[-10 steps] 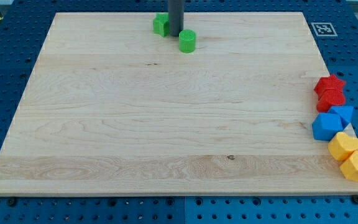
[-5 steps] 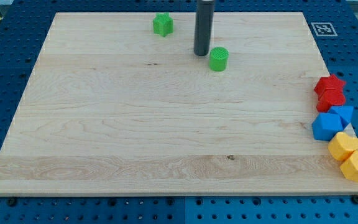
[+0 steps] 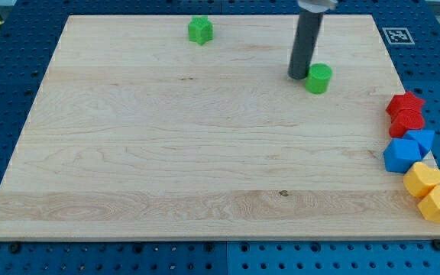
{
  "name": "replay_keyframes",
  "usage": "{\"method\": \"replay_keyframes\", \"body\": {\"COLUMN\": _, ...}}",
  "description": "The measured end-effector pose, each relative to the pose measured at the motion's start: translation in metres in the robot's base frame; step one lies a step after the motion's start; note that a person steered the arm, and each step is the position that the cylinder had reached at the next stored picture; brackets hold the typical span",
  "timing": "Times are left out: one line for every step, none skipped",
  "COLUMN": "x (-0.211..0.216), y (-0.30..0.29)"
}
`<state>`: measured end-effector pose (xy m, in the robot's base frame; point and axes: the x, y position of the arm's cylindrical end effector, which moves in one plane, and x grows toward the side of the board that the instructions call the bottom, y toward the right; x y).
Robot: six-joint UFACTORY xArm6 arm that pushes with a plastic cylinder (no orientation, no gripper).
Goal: Slide the green circle to the red star
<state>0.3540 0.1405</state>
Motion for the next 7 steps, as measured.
{"method": "replay_keyframes", "body": {"x": 0.001, "y": 0.021}}
{"method": "replay_keyframes", "body": {"x": 0.016, "y": 0.010}}
{"method": "replay_keyframes", "body": {"x": 0.037, "y": 0.002}}
{"method": "replay_keyframes", "body": {"x": 0.043, "y": 0.011}}
{"method": "replay_keyframes", "body": {"x": 0.043, "y": 0.032}}
{"method": "replay_keyframes", "body": {"x": 0.043, "y": 0.049}}
{"method": "replay_keyframes", "body": {"x": 0.044, "y": 0.050}}
